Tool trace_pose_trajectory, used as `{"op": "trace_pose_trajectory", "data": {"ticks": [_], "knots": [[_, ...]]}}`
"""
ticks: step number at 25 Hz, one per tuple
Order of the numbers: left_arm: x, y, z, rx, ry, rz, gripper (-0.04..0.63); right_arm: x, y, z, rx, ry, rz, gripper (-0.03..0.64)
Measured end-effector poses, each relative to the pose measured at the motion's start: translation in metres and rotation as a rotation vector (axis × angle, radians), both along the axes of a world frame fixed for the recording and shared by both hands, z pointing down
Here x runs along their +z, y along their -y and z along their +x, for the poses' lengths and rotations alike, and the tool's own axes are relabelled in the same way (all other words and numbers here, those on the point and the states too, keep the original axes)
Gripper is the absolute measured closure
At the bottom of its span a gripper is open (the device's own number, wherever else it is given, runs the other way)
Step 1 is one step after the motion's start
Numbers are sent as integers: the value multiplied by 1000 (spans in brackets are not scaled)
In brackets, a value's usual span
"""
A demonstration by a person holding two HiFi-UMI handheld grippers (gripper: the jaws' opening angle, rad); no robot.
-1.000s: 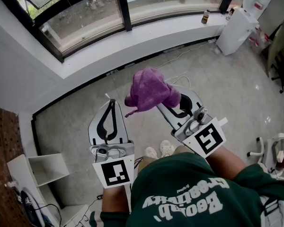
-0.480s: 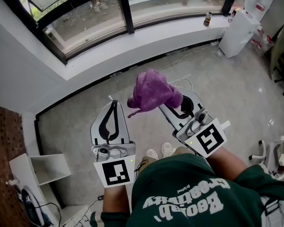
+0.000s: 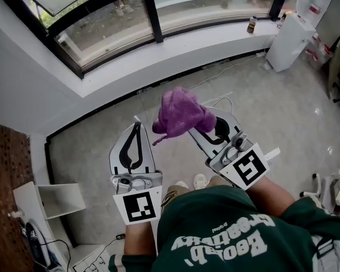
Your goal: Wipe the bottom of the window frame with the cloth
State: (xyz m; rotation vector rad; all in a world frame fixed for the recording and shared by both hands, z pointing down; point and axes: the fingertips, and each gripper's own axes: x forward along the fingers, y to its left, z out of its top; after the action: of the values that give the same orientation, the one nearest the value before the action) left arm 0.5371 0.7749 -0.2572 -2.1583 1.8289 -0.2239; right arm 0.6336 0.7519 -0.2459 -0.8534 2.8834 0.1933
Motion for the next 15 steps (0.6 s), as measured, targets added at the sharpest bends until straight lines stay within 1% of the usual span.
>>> {"op": "trace_pose_trajectory", "data": {"ticks": [7, 15], "knots": [[12, 1, 7, -33, 7, -33, 589, 13, 7, 11, -20, 14, -30, 525], [12, 18, 5, -33, 2, -28, 589, 19, 23, 8, -36, 39, -18, 525]]}}
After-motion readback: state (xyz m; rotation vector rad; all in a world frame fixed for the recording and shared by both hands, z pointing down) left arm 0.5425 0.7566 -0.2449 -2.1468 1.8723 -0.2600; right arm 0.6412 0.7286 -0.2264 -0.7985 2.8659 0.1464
